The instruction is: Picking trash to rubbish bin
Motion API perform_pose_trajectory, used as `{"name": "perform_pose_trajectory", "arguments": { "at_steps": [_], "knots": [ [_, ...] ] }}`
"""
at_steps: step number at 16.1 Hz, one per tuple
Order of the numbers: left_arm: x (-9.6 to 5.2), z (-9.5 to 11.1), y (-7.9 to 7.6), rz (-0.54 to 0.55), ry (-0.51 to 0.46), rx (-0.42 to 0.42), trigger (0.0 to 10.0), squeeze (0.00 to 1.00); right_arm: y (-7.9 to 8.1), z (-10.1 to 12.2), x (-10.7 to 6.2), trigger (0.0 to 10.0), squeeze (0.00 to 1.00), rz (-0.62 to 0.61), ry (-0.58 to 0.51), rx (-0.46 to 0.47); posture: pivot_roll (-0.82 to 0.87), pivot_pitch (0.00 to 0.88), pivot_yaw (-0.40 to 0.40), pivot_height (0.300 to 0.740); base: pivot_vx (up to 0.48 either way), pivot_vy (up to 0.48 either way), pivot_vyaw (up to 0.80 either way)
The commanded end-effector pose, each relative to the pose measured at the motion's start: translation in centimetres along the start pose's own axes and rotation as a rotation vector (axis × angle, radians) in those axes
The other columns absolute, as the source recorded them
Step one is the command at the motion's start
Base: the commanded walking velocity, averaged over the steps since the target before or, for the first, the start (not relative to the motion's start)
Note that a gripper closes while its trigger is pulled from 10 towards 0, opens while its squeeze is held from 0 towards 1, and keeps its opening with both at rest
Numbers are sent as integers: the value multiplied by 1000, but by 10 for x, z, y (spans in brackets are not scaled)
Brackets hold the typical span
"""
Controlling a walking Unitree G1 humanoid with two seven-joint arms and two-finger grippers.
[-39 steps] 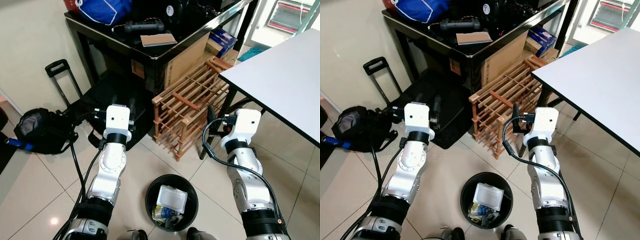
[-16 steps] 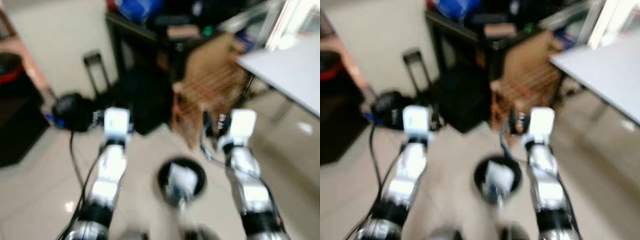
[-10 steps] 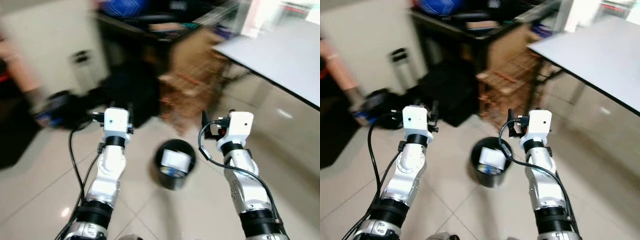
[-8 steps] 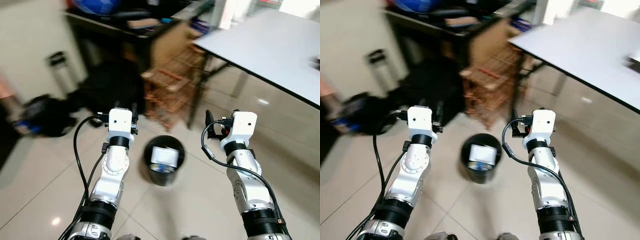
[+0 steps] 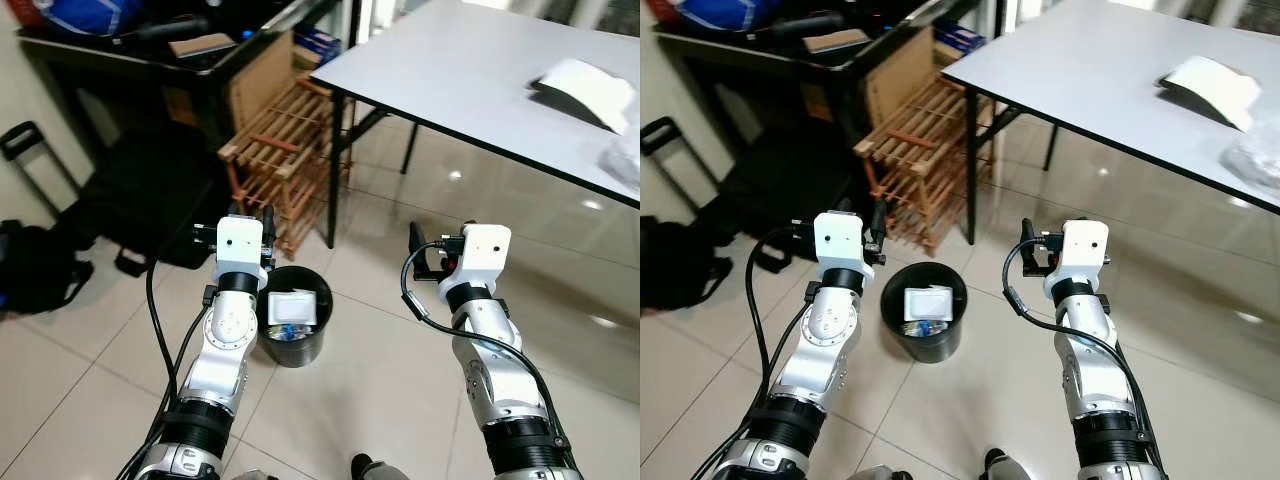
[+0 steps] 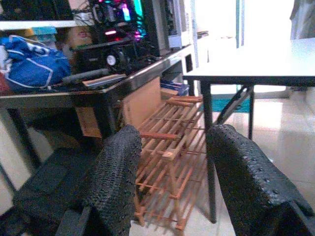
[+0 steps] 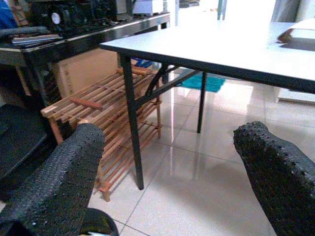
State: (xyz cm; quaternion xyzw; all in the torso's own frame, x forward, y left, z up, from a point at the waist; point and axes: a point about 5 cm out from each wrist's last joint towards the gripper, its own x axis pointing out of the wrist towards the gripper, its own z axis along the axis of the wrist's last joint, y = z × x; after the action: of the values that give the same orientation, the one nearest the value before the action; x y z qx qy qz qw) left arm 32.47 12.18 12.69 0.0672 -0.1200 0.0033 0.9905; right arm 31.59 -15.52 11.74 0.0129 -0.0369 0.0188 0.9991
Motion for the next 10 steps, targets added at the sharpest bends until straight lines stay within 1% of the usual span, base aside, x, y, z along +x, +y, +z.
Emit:
{"name": "perform_pose_trajectory", "arguments": {
  "at_steps": [1,5,8,10],
  "knots": [
    [0,0,1,-8,8,1,10000,0,2,0,0,10000,0,6,6,-1,-65,126,41,740,0,0,-800],
    [0,-1,1,-14,22,13,10000,0,2,0,0,10000,0,3,9,-4,-64,126,41,740,0,0,-800],
    [1,-2,0,-22,28,17,10000,0,2,0,0,10000,0,5,10,-4,-63,126,42,740,305,0,-800],
    [0,-2,-2,-38,26,12,10000,0,2,0,1,10000,0,6,11,-4,-63,124,43,740,0,0,-800]
  ]
}}
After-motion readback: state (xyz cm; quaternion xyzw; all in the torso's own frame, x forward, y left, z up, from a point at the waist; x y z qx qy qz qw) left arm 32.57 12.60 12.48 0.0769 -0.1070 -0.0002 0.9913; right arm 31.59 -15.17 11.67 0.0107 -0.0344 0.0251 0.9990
